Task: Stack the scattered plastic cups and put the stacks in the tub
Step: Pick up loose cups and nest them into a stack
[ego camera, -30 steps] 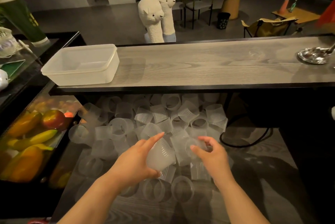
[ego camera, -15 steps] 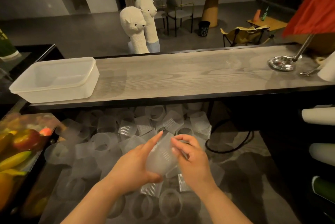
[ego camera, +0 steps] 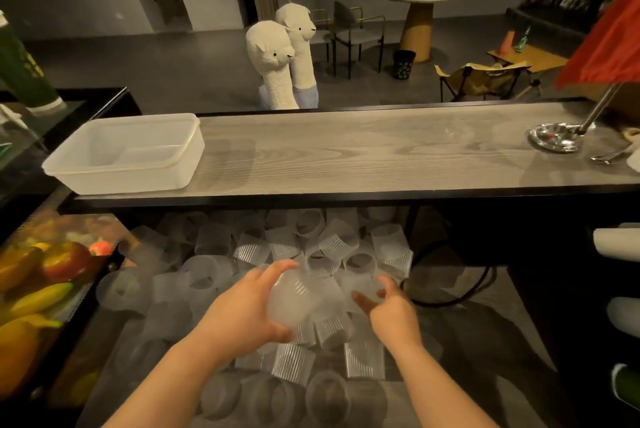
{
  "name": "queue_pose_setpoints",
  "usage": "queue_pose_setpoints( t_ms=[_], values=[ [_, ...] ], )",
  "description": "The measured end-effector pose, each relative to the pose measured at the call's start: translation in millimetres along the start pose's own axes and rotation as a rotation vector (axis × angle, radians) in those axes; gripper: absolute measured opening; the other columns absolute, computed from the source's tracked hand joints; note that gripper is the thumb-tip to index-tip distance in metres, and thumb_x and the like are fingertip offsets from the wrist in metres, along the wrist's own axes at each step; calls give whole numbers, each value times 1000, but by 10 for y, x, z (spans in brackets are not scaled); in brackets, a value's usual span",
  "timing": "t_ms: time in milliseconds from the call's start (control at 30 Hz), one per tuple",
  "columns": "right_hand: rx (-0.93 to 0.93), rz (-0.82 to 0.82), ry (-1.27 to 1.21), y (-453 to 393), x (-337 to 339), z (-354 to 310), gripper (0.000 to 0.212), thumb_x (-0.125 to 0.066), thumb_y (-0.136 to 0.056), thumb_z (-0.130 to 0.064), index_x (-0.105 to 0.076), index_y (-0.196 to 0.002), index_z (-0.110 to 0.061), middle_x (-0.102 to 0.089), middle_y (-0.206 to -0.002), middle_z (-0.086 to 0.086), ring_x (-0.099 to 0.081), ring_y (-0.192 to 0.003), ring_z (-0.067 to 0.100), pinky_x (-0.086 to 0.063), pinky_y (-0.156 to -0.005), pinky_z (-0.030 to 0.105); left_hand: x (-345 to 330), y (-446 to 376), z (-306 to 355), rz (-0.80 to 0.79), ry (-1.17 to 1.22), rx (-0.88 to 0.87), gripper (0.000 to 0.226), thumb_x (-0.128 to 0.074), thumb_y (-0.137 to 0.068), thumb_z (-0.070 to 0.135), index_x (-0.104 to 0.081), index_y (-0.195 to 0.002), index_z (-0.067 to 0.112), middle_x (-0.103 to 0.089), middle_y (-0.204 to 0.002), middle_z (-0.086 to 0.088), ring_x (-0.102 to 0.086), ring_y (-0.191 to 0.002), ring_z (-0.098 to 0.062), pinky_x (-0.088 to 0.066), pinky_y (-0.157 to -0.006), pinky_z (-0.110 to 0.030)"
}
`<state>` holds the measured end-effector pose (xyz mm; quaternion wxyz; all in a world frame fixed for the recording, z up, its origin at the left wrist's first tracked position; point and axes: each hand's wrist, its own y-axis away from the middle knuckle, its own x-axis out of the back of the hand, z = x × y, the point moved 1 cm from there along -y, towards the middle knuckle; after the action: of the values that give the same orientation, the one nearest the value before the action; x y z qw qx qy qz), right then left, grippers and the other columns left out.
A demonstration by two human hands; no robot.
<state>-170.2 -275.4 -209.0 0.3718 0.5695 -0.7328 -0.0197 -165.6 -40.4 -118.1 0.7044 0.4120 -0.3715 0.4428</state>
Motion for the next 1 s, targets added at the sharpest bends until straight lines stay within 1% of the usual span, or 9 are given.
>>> queue_pose_setpoints(
  t_ms=[100,167,300,600,733,800,900,967,1000],
  values=[
    [-146,-125,-381,41,-41,83,33,-61,-93,-26,-65,-117,-3,-67,-80,8,-63,-60,23,-49,-50,28,-52,30,2,-27,-13,3,105,-82,-63,51,-13,-140,64,-48,-126,16,-56,-105,-7,-52,-86,-27],
    [-142,-106,-483,107,-30,50,21,-53,-96,-11,-65,-112,-4,-68,-82,12,-63,-59,23,-48,-42,24,-88,50,-2,-36,-15,-2,110,-82,-64,51,-6,-141,67,-47,-128,15,-56,-108,-7,-52,-89,-28],
    [61,41,-462,240,166,9,31,-56,-97,-7,-61,-125,-19,-70,-99,4,-70,-82,18,-58,-71,29,-141,82,-5,-44,-39,-15,119,-83,-66,50,7,-141,70,-47,-133,14,-55,-114,-7,-51,-91,-28],
    [423,-133,-380,696,307,-175,37,-61,-95,-10,-65,-113,-42,-70,-81,-4,-60,-67,3,-54,-73,19,-207,102,324,-54,-12,-134,124,-80,-64,53,22,-130,75,-51,-130,13,-56,-107,-10,-51,-88,-30],
    [462,-322,-220,750,346,-122,39,-49,-102,-15,-59,-115,-51,-72,-94,-2,-64,-70,4,-52,-75,17,-225,88,393,-52,-42,-141,120,-80,-64,56,18,-132,75,-52,-127,12,-57,-106,-11,-51,-87,-30],
    [392,-280,-206,676,462,-21,38,-46,-103,-18,-57,-121,-50,-68,-110,-11,-64,-73,3,-51,-74,17,-253,93,389,-51,-37,-140,115,-79,-64,57,12,-131,77,-52,-129,12,-56,-109,-10,-51,-86,-30],
    [180,129,152,436,659,388,45,-52,-99,-30,-43,-142,-42,-55,-128,1,-62,-94,15,-49,-78,28,-304,124,382,-71,-34,-115,112,-80,-66,55,3,-139,70,-52,-131,11,-56,-107,-10,-51,-85,-29],
    [4,119,253,341,705,689,65,-54,-96,-28,-24,-152,-42,-56,-130,7,-61,-94,21,-49,-71,29,-334,157,381,-85,-29,-100,112,-81,-66,55,0,-143,66,-51,-131,11,-55,-108,-9,-52,-86,-29],
    [-59,109,108,309,685,781,69,-50,-97,-24,-14,-154,-41,-57,-131,8,-60,-95,21,-49,-73,30,-342,174,381,-88,-24,-100,111,-81,-66,55,-1,-143,65,-50,-132,12,-54,-108,-8,-51,-87,-28]
  ],
)
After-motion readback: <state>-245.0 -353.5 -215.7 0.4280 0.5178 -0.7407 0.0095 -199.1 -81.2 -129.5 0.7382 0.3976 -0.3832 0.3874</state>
